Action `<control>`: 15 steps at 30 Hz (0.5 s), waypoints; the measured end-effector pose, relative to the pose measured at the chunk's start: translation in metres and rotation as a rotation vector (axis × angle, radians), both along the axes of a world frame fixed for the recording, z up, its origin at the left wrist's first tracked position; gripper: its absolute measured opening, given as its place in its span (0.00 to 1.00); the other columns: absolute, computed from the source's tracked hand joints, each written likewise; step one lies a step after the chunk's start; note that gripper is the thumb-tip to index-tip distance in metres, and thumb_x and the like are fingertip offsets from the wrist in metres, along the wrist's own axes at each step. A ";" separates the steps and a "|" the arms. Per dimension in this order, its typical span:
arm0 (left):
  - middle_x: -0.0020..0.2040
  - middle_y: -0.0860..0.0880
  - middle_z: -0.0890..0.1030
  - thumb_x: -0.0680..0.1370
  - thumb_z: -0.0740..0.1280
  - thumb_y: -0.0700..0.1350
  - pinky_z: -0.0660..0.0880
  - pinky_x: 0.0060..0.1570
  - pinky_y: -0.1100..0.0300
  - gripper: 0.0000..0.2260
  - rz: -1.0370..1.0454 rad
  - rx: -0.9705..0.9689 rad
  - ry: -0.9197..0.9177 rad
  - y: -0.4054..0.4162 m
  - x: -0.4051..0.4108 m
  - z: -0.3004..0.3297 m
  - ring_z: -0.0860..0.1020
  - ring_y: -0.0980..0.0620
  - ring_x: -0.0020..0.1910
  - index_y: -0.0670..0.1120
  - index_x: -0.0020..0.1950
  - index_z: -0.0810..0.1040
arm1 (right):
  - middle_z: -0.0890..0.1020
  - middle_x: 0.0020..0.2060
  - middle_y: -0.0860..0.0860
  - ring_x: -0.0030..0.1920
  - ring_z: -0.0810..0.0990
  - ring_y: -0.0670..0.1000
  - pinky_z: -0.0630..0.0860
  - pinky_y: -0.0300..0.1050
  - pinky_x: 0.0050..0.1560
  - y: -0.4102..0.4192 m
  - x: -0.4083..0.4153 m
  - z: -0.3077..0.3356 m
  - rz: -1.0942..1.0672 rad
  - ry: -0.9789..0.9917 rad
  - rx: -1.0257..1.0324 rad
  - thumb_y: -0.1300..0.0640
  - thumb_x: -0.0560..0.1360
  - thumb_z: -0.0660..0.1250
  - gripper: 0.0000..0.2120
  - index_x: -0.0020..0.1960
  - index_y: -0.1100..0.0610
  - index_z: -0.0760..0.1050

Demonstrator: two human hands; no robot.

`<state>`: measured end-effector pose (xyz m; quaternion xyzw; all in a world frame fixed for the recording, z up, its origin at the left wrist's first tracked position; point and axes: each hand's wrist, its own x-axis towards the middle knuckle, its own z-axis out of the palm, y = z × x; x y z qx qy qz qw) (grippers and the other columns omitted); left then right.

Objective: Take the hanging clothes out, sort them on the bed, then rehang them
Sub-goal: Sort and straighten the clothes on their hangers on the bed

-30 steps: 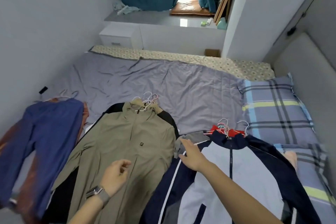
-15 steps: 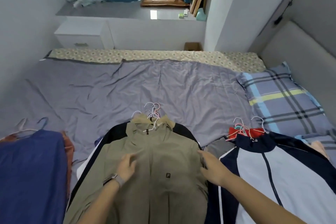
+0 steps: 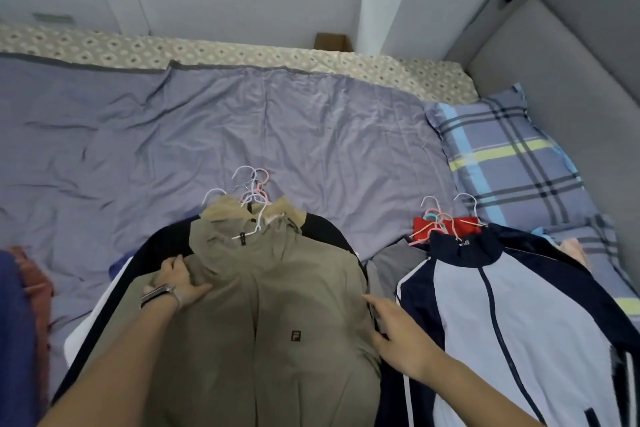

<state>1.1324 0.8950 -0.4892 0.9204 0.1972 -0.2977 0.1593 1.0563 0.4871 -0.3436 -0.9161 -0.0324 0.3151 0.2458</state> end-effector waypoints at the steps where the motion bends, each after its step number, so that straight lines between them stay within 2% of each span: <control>1: 0.71 0.43 0.62 0.66 0.69 0.66 0.64 0.67 0.47 0.47 -0.016 0.009 -0.002 0.001 0.001 -0.002 0.63 0.42 0.69 0.44 0.75 0.53 | 0.66 0.70 0.44 0.70 0.63 0.43 0.63 0.42 0.71 -0.004 -0.001 -0.003 -0.012 0.011 -0.003 0.55 0.77 0.62 0.28 0.75 0.49 0.58; 2: 0.67 0.43 0.68 0.66 0.68 0.67 0.68 0.63 0.47 0.42 -0.043 0.007 -0.010 0.000 0.001 0.000 0.68 0.42 0.65 0.46 0.72 0.60 | 0.66 0.70 0.44 0.71 0.63 0.44 0.62 0.42 0.72 -0.007 -0.002 -0.004 -0.020 0.017 -0.011 0.56 0.77 0.62 0.28 0.75 0.49 0.58; 4: 0.57 0.45 0.77 0.69 0.65 0.67 0.71 0.57 0.49 0.28 -0.045 -0.079 -0.062 -0.009 -0.002 0.009 0.73 0.42 0.56 0.50 0.60 0.71 | 0.67 0.70 0.45 0.71 0.63 0.43 0.61 0.40 0.72 -0.011 -0.004 -0.007 -0.035 0.023 -0.018 0.57 0.76 0.62 0.28 0.74 0.50 0.59; 6: 0.47 0.48 0.81 0.70 0.61 0.68 0.73 0.54 0.49 0.20 0.091 -0.217 -0.154 -0.020 -0.012 0.021 0.76 0.43 0.50 0.53 0.48 0.75 | 0.68 0.70 0.44 0.70 0.64 0.42 0.61 0.40 0.72 -0.013 -0.006 -0.009 -0.057 0.018 -0.005 0.56 0.76 0.62 0.27 0.74 0.49 0.60; 8: 0.39 0.50 0.81 0.67 0.57 0.69 0.74 0.50 0.48 0.21 0.237 -0.285 -0.278 -0.032 -0.028 0.034 0.78 0.45 0.45 0.53 0.40 0.74 | 0.68 0.68 0.44 0.69 0.64 0.42 0.62 0.39 0.71 -0.012 -0.009 -0.007 -0.072 0.022 0.016 0.56 0.76 0.62 0.27 0.73 0.49 0.61; 11: 0.33 0.48 0.79 0.68 0.56 0.67 0.74 0.44 0.48 0.23 0.354 -0.325 -0.448 -0.053 -0.059 0.061 0.77 0.47 0.38 0.48 0.34 0.74 | 0.68 0.68 0.43 0.69 0.64 0.42 0.61 0.39 0.71 -0.015 -0.014 -0.003 -0.080 0.003 0.047 0.56 0.75 0.62 0.27 0.73 0.49 0.61; 13: 0.29 0.48 0.76 0.71 0.60 0.64 0.72 0.40 0.50 0.21 0.386 -0.360 -0.508 -0.067 -0.083 0.084 0.75 0.46 0.37 0.47 0.30 0.73 | 0.68 0.68 0.44 0.69 0.64 0.42 0.61 0.39 0.71 -0.020 -0.019 0.002 -0.081 -0.014 0.059 0.57 0.75 0.62 0.27 0.73 0.49 0.61; 15: 0.28 0.48 0.75 0.73 0.67 0.57 0.70 0.39 0.51 0.17 0.414 -0.358 -0.519 -0.080 -0.108 0.111 0.75 0.45 0.36 0.51 0.27 0.72 | 0.69 0.66 0.45 0.67 0.66 0.43 0.63 0.41 0.70 -0.026 -0.024 0.011 -0.084 -0.039 0.069 0.59 0.74 0.62 0.27 0.72 0.51 0.62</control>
